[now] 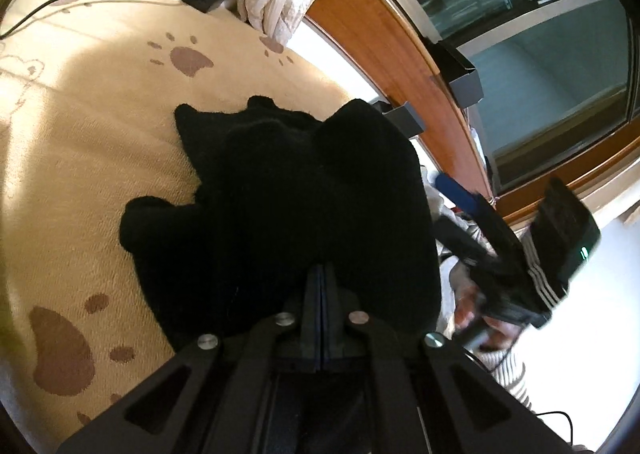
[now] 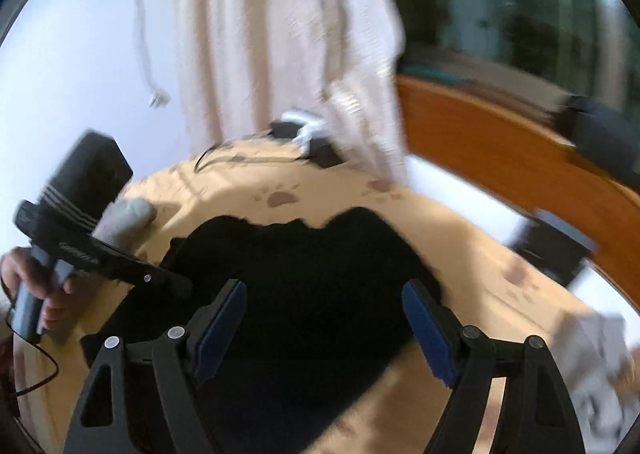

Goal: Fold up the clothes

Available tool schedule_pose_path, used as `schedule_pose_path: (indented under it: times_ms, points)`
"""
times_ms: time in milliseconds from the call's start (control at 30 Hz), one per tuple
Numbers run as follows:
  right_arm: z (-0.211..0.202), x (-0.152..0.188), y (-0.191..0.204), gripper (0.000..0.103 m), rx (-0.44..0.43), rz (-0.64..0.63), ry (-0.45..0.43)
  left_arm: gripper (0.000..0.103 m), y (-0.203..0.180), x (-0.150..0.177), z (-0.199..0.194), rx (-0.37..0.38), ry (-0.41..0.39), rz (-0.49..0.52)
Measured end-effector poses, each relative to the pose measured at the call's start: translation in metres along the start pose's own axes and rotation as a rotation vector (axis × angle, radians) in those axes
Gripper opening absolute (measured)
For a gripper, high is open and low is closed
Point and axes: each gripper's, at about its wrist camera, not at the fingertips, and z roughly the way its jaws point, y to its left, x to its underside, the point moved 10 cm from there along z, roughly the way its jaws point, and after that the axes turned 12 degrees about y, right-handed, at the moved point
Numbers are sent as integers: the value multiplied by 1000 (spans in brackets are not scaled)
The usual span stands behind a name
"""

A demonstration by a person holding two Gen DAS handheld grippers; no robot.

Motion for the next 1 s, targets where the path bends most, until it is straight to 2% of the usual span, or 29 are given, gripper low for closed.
schedule_pose_path:
  times_ms: [67, 133, 200, 400, 467, 533, 600, 633, 700, 767, 867, 900, 967, 1000]
  points:
    - [31, 2, 17, 82, -62, -35, 82, 3, 2, 0, 0, 7, -4, -2]
    - [71, 6, 21, 83, -92, -17, 205, 3, 3, 1, -1, 12, -16, 1]
    - [89, -2, 16, 90, -116, 28, 230, 3, 4, 1, -1, 23, -30, 6]
    - [93, -5, 11, 93, -92, 50, 249, 6, -1, -1, -5, 10, -11, -33]
    - [84, -8, 8, 93, -76, 64, 232, 24, -13, -5, -12, -10, -25, -14]
    - [68, -15, 4, 93, -53, 92, 193, 73, -26, -17, -15, -70, -68, 35]
    - [50, -29, 2, 93, -55, 101, 130, 80, -39, -29, -19, -132, -112, 83]
    - [41, -37, -1, 93, -52, 113, 104, 80, -36, -35, -17, -149, -115, 74]
    - [45, -41, -10, 93, 2, 133, 138, 80, -25, -44, -11, -174, -112, 39]
    - [61, -35, -23, 93, 73, 149, 209, 80, -13, -51, -8, -192, -113, 8]
    - [98, -9, -27, 93, 81, 151, 351, 80, -3, -54, -10, -182, -134, 2]
    - [107, 0, -26, 93, 86, 137, 371, 80, 1, -54, -9, -181, -134, 2]
    - [104, 1, -27, 93, 72, 140, 290, 80, 9, -55, -8, -190, -131, -3]
    - [102, 1, -28, 93, 62, 147, 279, 81, 19, -54, -7, -217, -114, -27]
